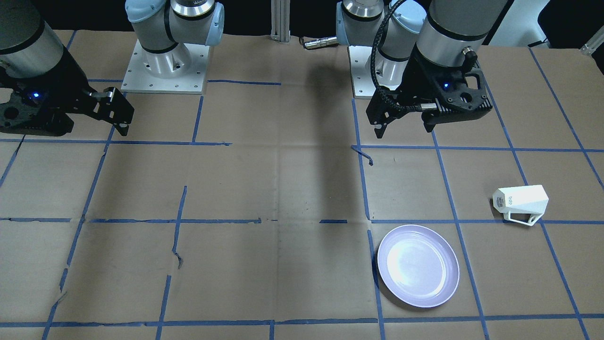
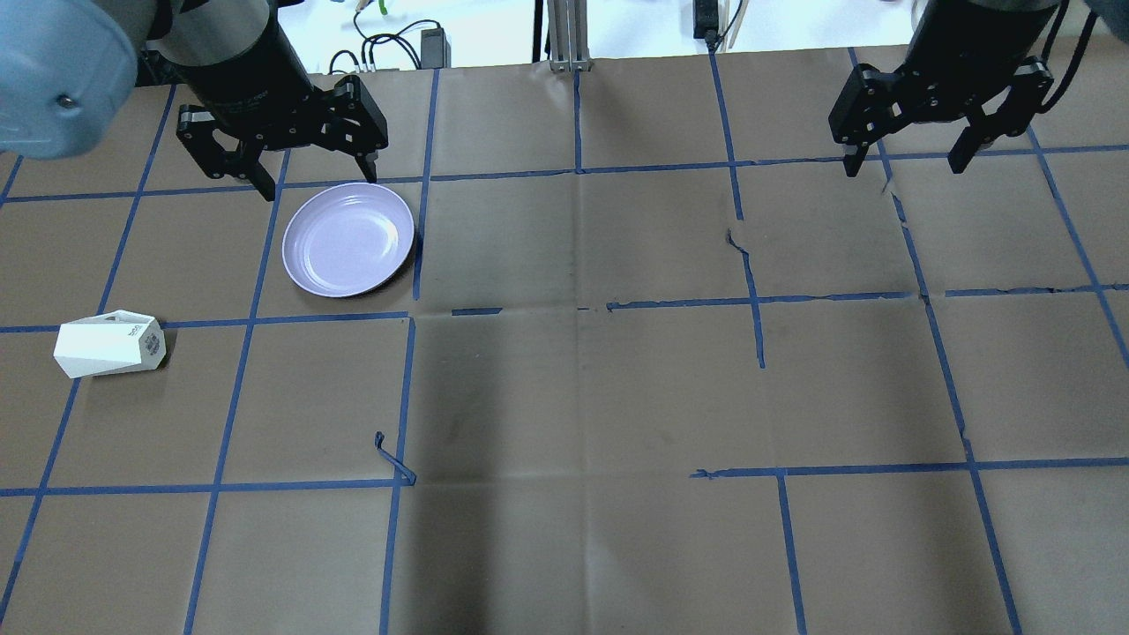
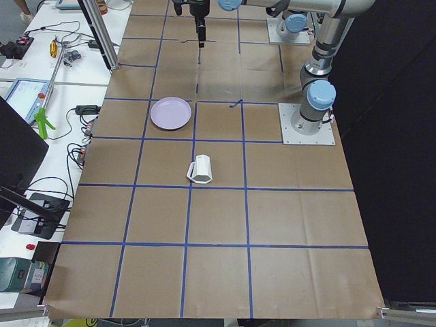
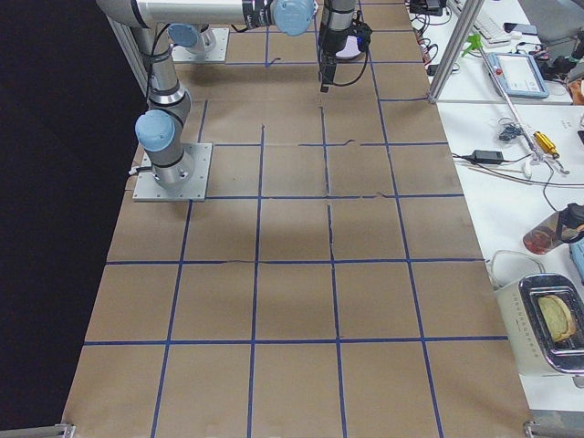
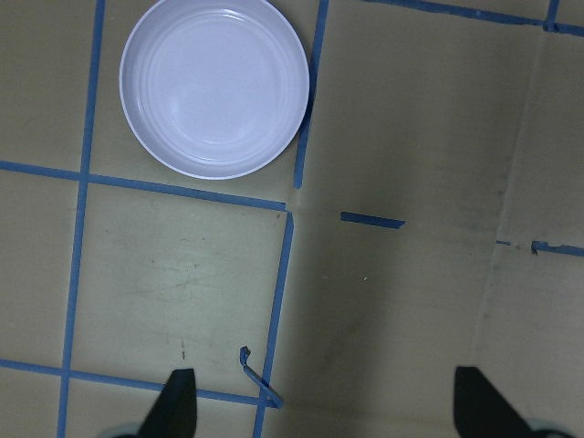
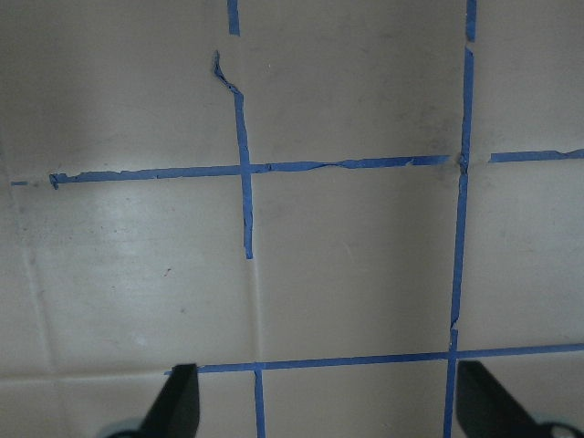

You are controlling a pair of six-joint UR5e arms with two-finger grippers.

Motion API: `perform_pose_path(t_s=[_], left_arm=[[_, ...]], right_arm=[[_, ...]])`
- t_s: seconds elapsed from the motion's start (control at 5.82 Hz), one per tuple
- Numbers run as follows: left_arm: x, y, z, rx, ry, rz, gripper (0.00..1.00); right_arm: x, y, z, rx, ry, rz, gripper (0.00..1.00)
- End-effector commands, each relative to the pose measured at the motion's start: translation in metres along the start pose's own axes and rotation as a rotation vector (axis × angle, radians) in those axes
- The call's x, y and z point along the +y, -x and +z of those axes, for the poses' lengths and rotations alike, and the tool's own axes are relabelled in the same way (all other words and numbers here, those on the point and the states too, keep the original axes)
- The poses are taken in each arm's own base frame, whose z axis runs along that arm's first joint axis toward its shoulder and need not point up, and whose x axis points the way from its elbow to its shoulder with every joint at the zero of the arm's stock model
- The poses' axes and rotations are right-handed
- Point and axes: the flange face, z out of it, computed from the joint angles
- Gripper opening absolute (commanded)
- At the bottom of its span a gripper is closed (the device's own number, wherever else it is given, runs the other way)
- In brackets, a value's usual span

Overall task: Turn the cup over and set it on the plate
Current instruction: 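Raise the left gripper away from the plate and swing toward the cup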

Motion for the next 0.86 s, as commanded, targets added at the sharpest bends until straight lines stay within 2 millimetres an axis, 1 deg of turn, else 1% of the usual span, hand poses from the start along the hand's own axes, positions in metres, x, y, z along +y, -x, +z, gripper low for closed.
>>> perform_pose_path(t_s=[0.0,0.17,0.52,0.69], left_arm=[[0.001,0.0,-0.001,-0.001,-0.001,0.0,0.99],[0.009,0.002,-0.002,-0.005,-0.004,0.0,0.99],[0.018,0.002,0.002,-0.006,0.02,0.005,0.99],[0.009,0.017,0.001,-0.009,0.013,0.014,0.99]], right_arm=[[0.0,0.0,0.0,0.0,0.0,0.0,1.0],[0.0,0.0,0.0,0.0,0.0,0.0,1.0],[0.0,0.0,0.0,0.0,0.0,0.0,1.0],[0.0,0.0,0.0,0.0,0.0,0.0,1.0]])
